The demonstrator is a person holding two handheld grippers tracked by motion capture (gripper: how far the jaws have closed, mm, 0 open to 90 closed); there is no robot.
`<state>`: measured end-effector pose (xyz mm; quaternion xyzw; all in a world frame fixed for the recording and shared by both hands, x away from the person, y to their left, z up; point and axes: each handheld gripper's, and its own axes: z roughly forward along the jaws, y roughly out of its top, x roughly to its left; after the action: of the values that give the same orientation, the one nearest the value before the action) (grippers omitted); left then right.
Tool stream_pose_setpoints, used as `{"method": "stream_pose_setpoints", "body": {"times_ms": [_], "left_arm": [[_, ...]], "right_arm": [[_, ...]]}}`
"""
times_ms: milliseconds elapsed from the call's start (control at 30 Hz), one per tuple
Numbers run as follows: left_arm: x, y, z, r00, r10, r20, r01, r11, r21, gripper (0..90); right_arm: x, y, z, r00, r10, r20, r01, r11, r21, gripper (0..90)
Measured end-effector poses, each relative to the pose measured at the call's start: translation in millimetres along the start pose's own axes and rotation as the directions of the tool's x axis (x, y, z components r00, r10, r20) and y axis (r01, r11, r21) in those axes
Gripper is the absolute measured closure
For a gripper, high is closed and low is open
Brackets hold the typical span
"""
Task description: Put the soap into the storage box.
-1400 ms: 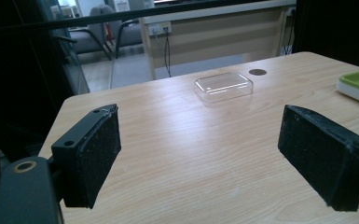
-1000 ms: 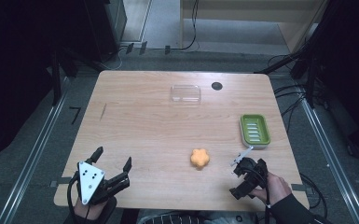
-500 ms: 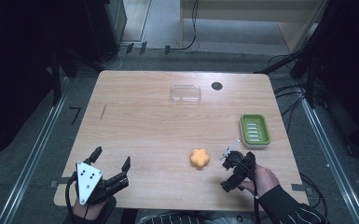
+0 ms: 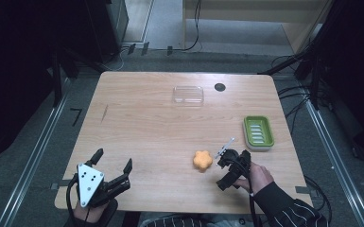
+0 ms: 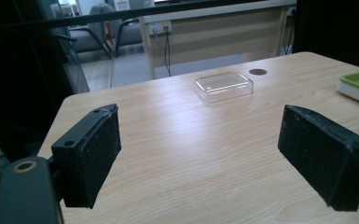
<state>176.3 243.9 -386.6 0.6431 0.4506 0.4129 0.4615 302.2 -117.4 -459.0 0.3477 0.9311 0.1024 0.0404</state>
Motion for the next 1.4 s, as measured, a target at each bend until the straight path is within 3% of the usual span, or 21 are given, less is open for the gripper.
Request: {"method": "stream_pose_setpoints", "body": {"times_ms": [767,1400], "left_arm": [[-0.4,0.0,0.2,1.0000,0.006,0.001,-0.006,1.0000,-0.001,13.6],[-0.5,0.0,-0.4,1.0000,0.005,0.002,-0.005,1.0000,-0.006,13.6]], "right_arm": [[3.2,32.1,8.1,0.9992,-0.024,-0.032,0.024,1.000,-0.002,0.2],[4.1,62.2,15.8,0.9950,0.045,-0.089,-0.048,0.998,-0.033,2.0]]}}
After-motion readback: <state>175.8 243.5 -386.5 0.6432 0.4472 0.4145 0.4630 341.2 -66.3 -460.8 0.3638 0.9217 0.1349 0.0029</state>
